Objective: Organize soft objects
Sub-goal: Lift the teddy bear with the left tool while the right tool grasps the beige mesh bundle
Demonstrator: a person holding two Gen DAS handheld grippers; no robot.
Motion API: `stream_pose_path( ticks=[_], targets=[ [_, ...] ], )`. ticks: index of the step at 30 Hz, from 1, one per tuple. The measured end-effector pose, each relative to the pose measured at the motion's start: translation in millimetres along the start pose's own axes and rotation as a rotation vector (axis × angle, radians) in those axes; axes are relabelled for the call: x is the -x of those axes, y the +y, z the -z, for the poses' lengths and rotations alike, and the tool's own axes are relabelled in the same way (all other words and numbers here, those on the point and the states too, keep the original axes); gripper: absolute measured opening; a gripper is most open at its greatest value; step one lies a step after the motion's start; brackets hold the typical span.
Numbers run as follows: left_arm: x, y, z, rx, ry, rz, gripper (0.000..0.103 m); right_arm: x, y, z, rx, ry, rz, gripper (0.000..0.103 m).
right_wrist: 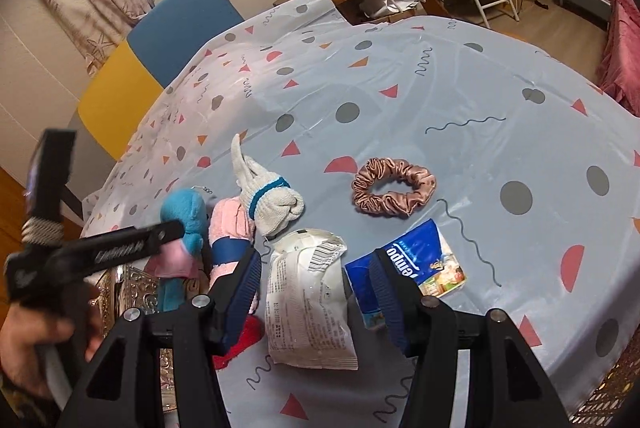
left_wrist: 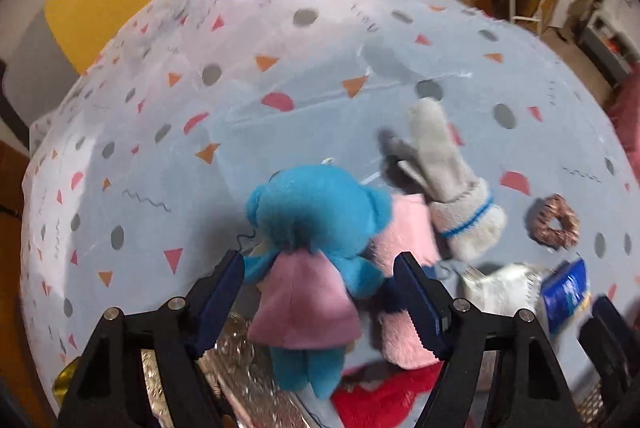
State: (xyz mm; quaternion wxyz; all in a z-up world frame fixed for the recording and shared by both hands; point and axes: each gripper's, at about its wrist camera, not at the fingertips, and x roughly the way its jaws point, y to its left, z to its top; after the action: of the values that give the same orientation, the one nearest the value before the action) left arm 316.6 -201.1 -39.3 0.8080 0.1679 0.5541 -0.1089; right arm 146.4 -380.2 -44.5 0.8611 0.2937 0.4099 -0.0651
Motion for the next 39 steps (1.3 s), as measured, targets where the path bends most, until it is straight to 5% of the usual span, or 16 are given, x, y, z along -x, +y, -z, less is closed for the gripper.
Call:
stream_pose_path(
  ticks=[4,6,9,17,24,33,39],
  targets=[
    [-24.9,0.1,-3.0,0.004,0.063,0.007,0.074,-0.2,-2.0,-0.3,-0.01,0.003,-0.006,0.057],
    [-31.5,-0.9,-2.2,-0.005,0.07,-0.004,0.046,-1.0,-3.0,-0.3,-0.016,0.007,-0.007,0.057],
    [-29.6,-2.0,3.1,-0.025,0.039,0.019,0.034,-1.9,-2.0,-0.5,-0.008,0.009,-0.005,0.057],
    [19.3,7.5,22.4,0.021,-0.144,0.081,0.034,-5.8,1.5,2.3,0.013,0.027,0.008,0.057],
    [54.9,13.7,31.1,0.058,-0.188,0.178,0.034,-13.5,8.9,7.1,0.05,0.064,0.01,0.057],
    [114.4,74.3,49.1,0.225,-0.327,0.211,0.034,-19.7,25.2,15.5,0.142,0.09,0.025,0.057],
    [151.1,117.3,83.2,0.31,-0.433,0.224,0.034,-32.9,51.8,21.8,0.24,0.166,-0.058,0.057]
  ],
)
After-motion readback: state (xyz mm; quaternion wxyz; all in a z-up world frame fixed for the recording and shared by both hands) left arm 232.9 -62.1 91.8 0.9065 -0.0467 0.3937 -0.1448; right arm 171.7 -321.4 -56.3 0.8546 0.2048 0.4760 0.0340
